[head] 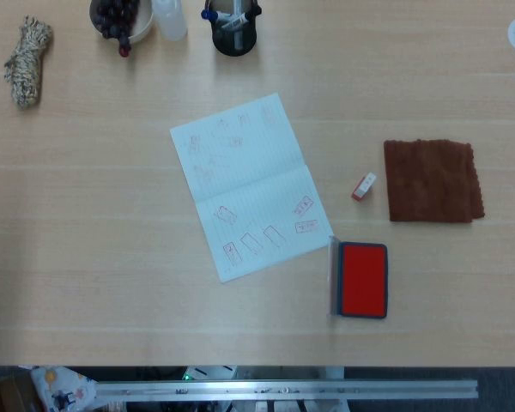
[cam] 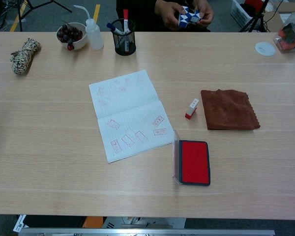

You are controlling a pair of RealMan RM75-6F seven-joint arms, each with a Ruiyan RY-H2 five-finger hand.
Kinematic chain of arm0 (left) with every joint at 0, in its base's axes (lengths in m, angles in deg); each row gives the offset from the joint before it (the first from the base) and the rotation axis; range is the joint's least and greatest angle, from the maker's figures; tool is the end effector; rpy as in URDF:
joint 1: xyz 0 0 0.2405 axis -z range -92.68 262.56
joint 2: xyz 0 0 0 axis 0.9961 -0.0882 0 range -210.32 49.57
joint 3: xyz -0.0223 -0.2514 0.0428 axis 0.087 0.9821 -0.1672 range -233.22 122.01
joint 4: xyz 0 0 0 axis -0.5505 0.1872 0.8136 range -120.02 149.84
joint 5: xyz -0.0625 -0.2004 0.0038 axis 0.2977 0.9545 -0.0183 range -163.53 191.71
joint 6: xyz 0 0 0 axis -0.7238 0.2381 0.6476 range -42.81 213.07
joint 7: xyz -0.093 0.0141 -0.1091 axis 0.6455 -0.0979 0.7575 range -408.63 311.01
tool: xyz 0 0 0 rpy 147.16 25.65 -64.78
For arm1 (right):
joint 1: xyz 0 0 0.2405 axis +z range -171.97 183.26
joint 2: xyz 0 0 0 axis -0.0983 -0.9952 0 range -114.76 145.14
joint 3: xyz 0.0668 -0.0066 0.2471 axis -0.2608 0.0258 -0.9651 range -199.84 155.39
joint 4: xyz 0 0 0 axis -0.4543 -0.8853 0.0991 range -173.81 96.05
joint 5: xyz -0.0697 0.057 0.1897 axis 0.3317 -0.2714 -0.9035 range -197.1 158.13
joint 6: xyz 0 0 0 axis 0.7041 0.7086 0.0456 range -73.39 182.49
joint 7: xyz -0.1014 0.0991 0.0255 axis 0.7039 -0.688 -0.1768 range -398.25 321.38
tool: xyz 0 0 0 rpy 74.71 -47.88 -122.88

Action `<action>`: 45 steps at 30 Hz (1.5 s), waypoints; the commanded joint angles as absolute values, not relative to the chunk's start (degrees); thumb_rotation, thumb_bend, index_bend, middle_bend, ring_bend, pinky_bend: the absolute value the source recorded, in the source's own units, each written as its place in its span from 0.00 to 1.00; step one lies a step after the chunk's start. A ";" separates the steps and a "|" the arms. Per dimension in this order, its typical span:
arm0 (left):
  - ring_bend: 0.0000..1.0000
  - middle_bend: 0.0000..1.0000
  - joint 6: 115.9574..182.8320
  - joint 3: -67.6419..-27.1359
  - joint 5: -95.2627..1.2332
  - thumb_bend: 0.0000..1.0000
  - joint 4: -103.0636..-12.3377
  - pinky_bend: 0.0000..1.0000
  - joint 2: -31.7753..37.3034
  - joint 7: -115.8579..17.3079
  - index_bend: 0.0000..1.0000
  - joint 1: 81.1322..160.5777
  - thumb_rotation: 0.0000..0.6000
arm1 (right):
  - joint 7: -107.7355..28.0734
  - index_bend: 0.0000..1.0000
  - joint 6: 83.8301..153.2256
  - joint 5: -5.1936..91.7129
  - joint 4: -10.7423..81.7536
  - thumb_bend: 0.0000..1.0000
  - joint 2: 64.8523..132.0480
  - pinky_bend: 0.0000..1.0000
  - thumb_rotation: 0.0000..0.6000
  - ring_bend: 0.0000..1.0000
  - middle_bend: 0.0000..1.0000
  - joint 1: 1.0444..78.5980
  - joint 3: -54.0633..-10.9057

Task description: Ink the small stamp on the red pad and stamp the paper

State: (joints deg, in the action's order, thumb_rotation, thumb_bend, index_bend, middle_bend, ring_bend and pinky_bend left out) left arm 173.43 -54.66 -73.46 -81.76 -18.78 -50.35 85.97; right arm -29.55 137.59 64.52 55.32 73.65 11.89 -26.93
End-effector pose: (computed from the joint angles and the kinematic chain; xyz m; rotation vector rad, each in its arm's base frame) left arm -0.3063 0.1529 0.1677 -1.3577 -0.9193 -0.8877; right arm -0.3099 -0.1953 0.1899 1.4344 -0.7336 0.7458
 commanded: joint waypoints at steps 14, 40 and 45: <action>0.12 0.04 173.52 -54.85 -73.78 0.26 -81.91 0.18 -18.86 -50.36 0.07 85.91 1.00 | -28.76 0.20 132.15 69.14 60.02 0.24 70.43 0.31 1.00 0.21 0.25 16.61 -26.76; 0.12 0.04 174.40 -55.26 -74.36 0.26 -82.84 0.18 -19.57 -48.40 0.07 85.21 1.00 | -12.76 0.36 107.73 69.18 56.21 0.24 87.94 0.29 1.00 0.21 0.26 37.31 -27.50; 0.12 0.04 174.43 -55.24 -74.11 0.26 -82.80 0.18 -19.67 -48.16 0.07 85.09 1.00 | -11.77 0.38 105.87 67.76 52.72 0.25 91.88 0.29 1.00 0.21 0.26 38.98 -26.99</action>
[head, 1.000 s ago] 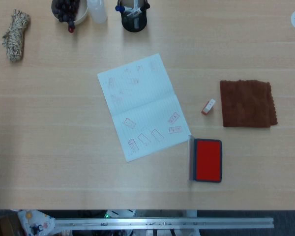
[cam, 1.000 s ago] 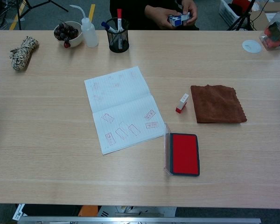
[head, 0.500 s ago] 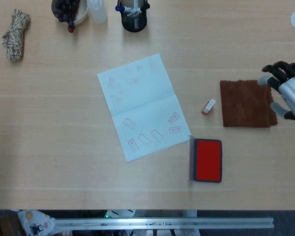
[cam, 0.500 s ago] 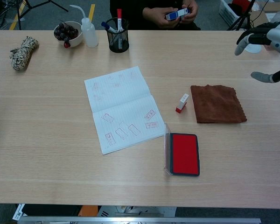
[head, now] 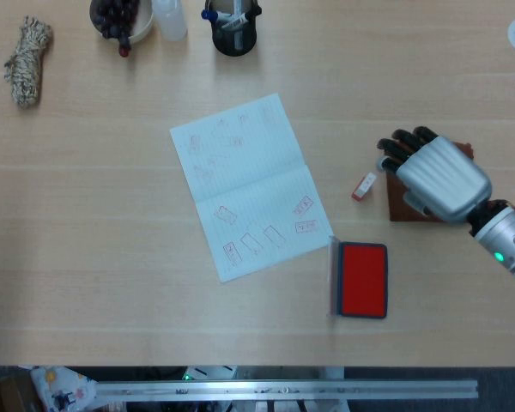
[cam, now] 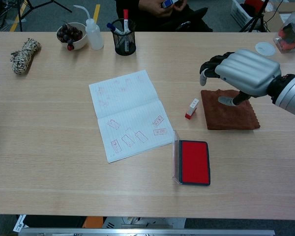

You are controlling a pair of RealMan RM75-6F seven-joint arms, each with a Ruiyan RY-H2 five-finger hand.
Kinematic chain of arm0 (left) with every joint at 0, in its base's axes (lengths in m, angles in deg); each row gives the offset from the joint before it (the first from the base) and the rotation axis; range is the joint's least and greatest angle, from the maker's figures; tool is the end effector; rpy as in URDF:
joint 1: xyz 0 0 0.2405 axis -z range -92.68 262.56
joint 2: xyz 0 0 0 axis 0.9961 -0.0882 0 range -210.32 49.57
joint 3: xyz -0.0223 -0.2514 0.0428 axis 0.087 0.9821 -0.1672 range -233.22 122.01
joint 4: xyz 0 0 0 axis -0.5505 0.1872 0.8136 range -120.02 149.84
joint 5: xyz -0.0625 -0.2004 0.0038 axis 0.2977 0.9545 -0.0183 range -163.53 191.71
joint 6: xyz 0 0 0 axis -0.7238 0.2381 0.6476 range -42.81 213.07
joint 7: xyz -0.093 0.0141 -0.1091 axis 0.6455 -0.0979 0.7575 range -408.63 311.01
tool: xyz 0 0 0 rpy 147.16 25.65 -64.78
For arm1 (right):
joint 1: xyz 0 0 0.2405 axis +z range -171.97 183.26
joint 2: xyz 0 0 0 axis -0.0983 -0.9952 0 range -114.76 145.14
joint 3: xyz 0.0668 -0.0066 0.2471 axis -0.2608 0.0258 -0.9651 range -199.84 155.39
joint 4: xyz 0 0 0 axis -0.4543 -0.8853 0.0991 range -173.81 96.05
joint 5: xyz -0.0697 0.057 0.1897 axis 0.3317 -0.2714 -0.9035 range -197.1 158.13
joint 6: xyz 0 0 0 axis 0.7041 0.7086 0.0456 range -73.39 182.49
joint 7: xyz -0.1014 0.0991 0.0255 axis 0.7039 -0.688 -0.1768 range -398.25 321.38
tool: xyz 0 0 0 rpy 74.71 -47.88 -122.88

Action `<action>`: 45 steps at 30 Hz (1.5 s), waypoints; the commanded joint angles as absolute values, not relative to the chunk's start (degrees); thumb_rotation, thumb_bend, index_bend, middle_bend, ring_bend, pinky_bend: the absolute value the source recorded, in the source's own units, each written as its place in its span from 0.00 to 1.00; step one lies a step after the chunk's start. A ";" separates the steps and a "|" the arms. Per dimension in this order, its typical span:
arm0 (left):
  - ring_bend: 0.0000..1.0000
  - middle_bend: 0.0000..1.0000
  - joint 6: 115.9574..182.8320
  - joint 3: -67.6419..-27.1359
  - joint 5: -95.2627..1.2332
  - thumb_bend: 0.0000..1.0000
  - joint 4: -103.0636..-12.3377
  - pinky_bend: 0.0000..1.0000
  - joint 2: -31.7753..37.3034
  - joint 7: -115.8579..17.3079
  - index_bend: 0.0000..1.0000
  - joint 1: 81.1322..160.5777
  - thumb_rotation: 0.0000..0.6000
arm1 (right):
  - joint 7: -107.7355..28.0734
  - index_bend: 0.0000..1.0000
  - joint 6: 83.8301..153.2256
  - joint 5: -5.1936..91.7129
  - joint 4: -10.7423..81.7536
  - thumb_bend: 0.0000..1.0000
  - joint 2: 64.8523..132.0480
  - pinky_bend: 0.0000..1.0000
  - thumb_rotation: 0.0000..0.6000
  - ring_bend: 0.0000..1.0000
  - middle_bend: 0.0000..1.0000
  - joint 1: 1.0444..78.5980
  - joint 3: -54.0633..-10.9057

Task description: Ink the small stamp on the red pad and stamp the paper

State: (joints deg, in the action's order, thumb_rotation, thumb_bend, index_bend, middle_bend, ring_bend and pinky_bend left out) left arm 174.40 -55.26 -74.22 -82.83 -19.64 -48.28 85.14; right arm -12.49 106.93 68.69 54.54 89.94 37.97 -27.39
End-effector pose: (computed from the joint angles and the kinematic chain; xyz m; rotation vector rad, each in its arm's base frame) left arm -0.3040 0.1463 0.1709 -1.3420 -0.9483 -0.9174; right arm -0.1857 -0.2836 0.0281 2.1552 -0.5133 0.7469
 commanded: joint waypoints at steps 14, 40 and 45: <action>0.12 0.04 174.52 -54.98 -73.51 0.26 -82.38 0.18 -19.72 -47.53 0.07 84.89 1.00 | -10.63 0.41 103.39 63.97 44.53 0.25 99.60 0.29 1.00 0.21 0.27 42.05 -26.47; 0.12 0.04 173.84 -54.65 -72.33 0.26 -81.64 0.18 -19.56 -47.43 0.07 84.89 1.00 | -10.51 0.45 101.80 59.40 36.09 0.25 106.13 0.29 1.00 0.21 0.28 45.24 -25.69; 0.12 0.04 173.74 -54.64 -72.28 0.26 -81.58 0.18 -19.48 -47.50 0.07 84.92 1.00 | -10.84 0.46 101.92 59.26 35.62 0.26 106.78 0.29 1.00 0.21 0.29 45.59 -25.46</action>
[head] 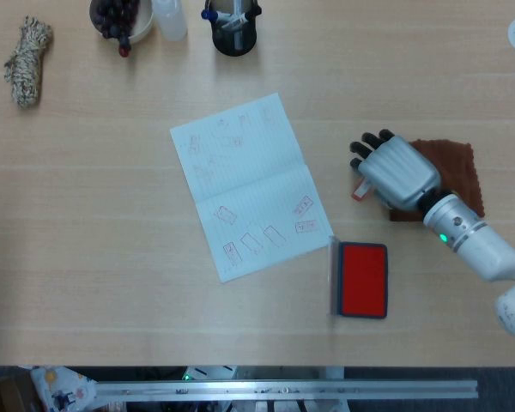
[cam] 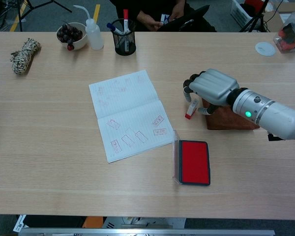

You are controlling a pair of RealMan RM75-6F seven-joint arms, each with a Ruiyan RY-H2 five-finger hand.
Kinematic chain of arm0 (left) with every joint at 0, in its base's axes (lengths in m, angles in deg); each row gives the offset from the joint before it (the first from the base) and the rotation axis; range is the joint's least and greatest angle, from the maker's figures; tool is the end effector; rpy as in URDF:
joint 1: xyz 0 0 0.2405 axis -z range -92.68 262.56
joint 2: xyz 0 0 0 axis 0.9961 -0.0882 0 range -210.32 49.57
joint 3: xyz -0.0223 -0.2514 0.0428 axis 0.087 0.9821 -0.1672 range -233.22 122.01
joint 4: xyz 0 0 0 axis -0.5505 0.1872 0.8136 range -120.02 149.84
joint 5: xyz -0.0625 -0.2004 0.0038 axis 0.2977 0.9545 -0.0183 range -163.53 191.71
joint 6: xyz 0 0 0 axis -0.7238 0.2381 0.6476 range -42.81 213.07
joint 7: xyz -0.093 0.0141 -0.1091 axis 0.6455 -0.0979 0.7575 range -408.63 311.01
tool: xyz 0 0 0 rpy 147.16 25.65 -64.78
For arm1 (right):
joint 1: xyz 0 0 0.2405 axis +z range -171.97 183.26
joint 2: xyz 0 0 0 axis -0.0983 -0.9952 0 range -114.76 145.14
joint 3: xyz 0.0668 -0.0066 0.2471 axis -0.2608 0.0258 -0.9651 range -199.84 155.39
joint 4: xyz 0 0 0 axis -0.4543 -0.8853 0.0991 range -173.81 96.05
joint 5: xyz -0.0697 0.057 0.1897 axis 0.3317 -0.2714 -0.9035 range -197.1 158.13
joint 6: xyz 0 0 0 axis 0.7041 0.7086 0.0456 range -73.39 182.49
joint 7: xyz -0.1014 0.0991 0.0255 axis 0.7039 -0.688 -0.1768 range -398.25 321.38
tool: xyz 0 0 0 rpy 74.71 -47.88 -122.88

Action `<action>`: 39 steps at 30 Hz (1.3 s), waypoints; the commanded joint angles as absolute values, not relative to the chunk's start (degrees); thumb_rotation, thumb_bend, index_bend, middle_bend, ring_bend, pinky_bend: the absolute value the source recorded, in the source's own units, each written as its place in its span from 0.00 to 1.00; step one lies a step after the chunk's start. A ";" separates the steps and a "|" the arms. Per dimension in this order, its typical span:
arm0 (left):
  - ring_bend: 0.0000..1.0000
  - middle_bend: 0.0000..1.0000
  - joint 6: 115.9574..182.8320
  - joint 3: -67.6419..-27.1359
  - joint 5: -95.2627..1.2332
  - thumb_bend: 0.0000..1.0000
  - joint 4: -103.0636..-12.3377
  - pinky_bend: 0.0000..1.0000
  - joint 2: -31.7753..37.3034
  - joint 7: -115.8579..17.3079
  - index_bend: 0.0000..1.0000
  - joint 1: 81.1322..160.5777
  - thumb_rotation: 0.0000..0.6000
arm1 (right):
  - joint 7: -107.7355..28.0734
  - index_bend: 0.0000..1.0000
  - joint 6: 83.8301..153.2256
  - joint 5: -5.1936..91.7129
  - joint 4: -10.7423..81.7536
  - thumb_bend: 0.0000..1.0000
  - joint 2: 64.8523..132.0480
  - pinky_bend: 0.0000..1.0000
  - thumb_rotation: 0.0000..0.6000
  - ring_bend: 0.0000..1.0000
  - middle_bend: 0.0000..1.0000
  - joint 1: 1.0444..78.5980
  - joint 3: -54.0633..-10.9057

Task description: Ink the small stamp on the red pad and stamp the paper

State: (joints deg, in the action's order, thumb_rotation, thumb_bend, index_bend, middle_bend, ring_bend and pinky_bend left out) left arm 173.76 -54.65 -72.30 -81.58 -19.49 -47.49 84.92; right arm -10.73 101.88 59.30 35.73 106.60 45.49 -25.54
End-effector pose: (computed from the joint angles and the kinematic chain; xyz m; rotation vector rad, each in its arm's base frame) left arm -0.3129 0.1472 0.1737 -1.3133 -0.9578 -0.8926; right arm -0.1917 -0.3171 -0.0528 2.1931 -0.5521 0.6191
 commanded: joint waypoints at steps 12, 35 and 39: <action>0.12 0.04 173.61 -54.68 -71.63 0.26 -81.37 0.18 -19.85 -47.10 0.07 84.62 1.00 | -11.49 0.48 102.34 58.84 34.67 0.26 107.81 0.29 1.00 0.21 0.30 46.10 -25.13; 0.12 0.04 174.19 -54.44 -71.31 0.26 -81.17 0.18 -20.07 -46.13 0.07 84.11 1.00 | -12.61 0.60 103.98 59.06 36.97 0.34 105.88 0.29 1.00 0.21 0.36 46.05 -24.36; 0.12 0.04 174.08 -54.41 -71.33 0.26 -81.56 0.18 -20.13 -46.45 0.07 84.17 1.00 | -13.60 0.60 105.50 60.91 43.65 0.34 100.62 0.29 1.00 0.21 0.36 45.17 -23.24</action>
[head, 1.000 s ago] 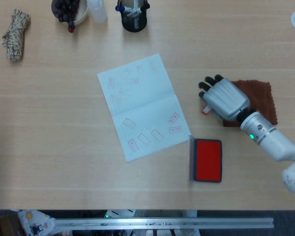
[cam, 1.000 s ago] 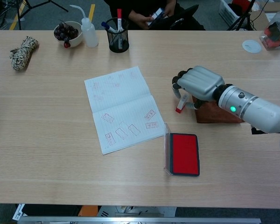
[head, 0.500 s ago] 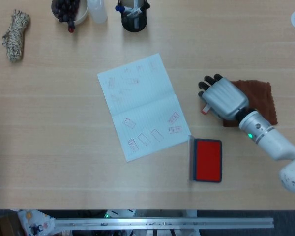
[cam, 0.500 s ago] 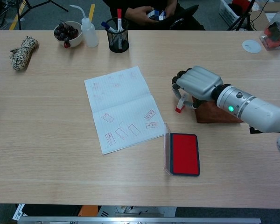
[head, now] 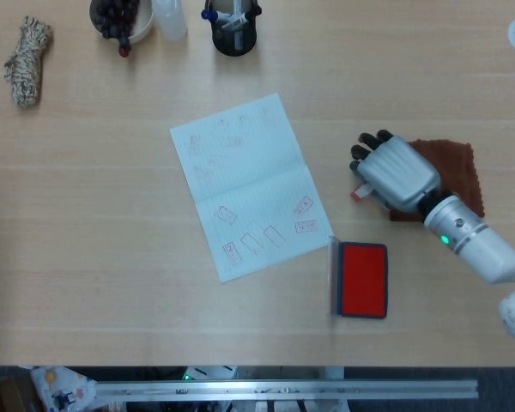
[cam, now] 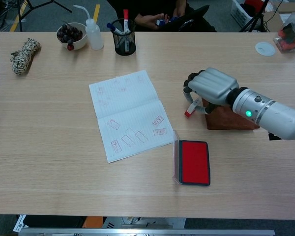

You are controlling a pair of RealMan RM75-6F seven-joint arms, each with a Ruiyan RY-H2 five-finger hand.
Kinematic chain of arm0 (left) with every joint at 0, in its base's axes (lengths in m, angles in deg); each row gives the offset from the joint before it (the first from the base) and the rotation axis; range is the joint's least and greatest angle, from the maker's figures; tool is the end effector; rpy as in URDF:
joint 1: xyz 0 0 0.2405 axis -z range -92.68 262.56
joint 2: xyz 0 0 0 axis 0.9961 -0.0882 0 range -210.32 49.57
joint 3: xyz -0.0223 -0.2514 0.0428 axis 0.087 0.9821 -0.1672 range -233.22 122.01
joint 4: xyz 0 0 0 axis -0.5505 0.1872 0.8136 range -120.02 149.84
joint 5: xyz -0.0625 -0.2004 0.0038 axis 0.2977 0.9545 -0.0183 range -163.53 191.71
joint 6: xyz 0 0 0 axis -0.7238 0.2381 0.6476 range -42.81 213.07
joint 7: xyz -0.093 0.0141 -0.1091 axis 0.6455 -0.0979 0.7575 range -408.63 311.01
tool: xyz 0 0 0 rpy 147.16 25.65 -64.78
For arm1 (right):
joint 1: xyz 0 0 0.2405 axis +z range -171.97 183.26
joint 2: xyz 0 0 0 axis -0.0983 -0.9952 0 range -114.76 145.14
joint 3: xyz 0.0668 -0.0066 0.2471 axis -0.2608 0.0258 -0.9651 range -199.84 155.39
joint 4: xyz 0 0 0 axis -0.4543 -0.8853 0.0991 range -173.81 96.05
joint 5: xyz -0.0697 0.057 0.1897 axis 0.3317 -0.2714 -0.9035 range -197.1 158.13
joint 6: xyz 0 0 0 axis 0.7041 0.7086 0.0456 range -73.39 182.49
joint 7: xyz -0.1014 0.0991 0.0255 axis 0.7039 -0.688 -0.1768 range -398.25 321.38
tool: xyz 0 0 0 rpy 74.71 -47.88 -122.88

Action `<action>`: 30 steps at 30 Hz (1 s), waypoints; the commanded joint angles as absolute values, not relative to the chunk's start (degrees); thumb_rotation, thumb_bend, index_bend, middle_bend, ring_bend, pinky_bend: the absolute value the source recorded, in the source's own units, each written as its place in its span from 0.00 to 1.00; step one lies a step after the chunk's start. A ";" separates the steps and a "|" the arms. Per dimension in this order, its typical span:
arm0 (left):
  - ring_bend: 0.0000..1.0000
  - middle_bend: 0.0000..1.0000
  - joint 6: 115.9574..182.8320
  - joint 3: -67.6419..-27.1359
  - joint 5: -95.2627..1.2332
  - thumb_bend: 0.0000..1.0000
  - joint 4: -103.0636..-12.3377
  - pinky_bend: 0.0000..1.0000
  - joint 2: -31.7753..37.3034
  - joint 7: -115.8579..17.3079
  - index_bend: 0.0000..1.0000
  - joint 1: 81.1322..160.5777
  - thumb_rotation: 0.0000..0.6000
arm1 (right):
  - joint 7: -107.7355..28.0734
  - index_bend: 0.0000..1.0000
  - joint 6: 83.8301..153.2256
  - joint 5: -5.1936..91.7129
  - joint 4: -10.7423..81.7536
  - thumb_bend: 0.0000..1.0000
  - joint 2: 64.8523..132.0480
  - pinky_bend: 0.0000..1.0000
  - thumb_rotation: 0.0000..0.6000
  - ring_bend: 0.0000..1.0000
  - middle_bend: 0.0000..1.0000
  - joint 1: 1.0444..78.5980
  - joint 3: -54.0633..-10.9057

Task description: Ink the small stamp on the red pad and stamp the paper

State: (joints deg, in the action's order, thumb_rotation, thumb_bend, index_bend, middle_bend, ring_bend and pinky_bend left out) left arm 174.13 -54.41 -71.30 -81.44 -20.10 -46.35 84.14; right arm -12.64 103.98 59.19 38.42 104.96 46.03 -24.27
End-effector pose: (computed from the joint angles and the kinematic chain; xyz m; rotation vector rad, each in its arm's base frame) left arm -0.3177 0.1436 0.1796 -1.2817 -0.9672 -0.8851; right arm -0.1864 -0.3131 -0.0456 2.1890 -0.5780 0.6656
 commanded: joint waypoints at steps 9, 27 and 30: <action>0.12 0.04 173.60 -54.74 -71.91 0.26 -82.43 0.18 -20.11 -48.15 0.07 84.45 1.00 | -13.75 0.62 107.71 65.83 55.08 0.34 90.71 0.29 1.00 0.24 0.41 43.16 -19.21; 0.12 0.04 173.67 -55.39 -72.36 0.26 -82.83 0.18 -20.28 -48.53 0.07 84.06 1.00 | -12.17 0.64 107.03 74.27 55.05 0.34 93.47 0.29 1.00 0.27 0.46 41.08 -13.62; 0.12 0.04 173.66 -55.37 -72.23 0.26 -82.71 0.18 -20.32 -48.28 0.07 84.01 1.00 | -11.48 0.64 106.65 74.45 54.44 0.34 94.44 0.29 1.00 0.27 0.46 41.04 -13.71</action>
